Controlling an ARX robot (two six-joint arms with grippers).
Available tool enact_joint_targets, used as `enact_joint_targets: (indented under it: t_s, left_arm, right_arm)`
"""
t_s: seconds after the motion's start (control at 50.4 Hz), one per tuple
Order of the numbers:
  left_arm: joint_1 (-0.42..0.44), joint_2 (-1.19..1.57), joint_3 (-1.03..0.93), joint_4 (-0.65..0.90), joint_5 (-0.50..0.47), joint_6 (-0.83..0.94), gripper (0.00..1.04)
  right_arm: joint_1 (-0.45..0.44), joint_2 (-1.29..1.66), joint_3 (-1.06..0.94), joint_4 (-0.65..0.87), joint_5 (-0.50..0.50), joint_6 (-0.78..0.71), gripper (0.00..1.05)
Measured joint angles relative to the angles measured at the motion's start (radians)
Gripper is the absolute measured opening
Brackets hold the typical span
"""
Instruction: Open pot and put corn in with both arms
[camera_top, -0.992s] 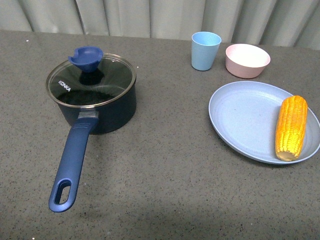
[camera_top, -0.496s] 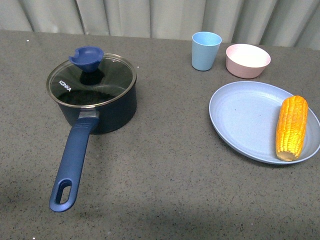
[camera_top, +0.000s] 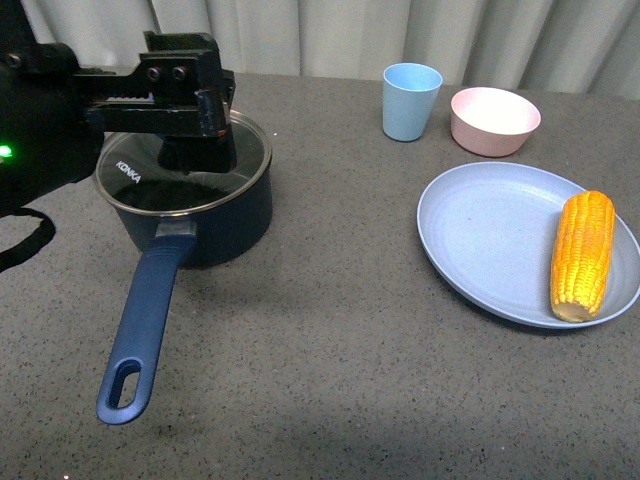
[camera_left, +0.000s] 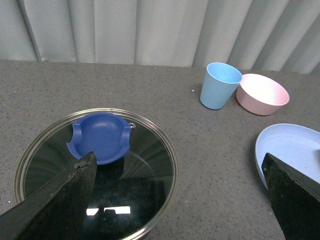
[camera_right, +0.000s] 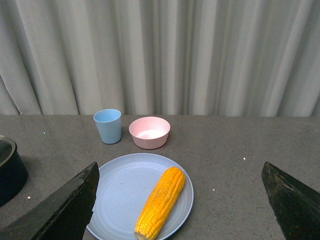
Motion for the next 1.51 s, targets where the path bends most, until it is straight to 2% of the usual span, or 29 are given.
enact_joint_targets:
  t_s: [0.159,0.436,1.289,1.428,1.507]
  left_arm:
    - [0.005,0.097,0.084,-0.001,-0.029,0.042,0.98]
    - [0.063,0.239,0.231,-0.014,-0.108,0.143,0.98]
    - [0.096,0.39,0.341,-0.064,-0.1,0.119,0.98]
    - [0.1,0.394,0.342,-0.068,-0.102,0.111,0.78]
    - [0.1,0.394,0.343,-0.068,-0.099,0.109,0.62]
  right_arm:
    - [0.0,0.0,0.0,0.0,0.0,0.0,0.95]
    - [0.0,0.0,0.0,0.0,0.0,0.0,0.95]
    - [0.0,0.0,0.0,0.0,0.0,0.0,0.95]
    - [0.0,0.0,0.0,0.0,0.0,0.0,0.95]
    - [0.0,0.0,0.0,0.0,0.0,0.0,0.95]
